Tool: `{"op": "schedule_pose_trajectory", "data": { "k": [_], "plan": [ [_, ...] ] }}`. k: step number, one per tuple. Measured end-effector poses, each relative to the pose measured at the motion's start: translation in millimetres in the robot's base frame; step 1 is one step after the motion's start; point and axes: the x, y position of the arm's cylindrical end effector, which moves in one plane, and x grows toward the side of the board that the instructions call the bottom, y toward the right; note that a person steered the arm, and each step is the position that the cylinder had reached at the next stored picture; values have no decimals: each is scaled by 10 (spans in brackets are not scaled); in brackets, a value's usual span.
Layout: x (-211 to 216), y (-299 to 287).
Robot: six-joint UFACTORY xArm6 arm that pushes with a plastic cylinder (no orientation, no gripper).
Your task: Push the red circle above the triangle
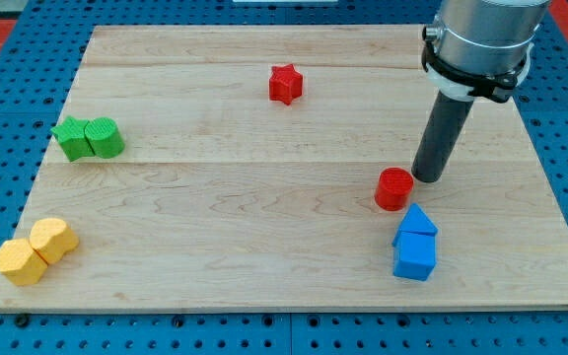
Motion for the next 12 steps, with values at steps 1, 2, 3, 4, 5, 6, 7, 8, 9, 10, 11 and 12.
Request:
{"op": "schedule_pose_trajectory", "data": {
  "k": [1, 2, 3, 4, 5, 6, 7, 8, 9, 10, 11, 12],
  "plan": [
    [-304, -391],
    [-113, -386],
    [-57, -233],
    [19, -161],
    [-174, -237],
    [9, -300],
    [-256, -529],
    [-1312, -541],
    [-788, -828],
    [-67, -847],
    [128, -920],
    [507, -729]
  ]
}}
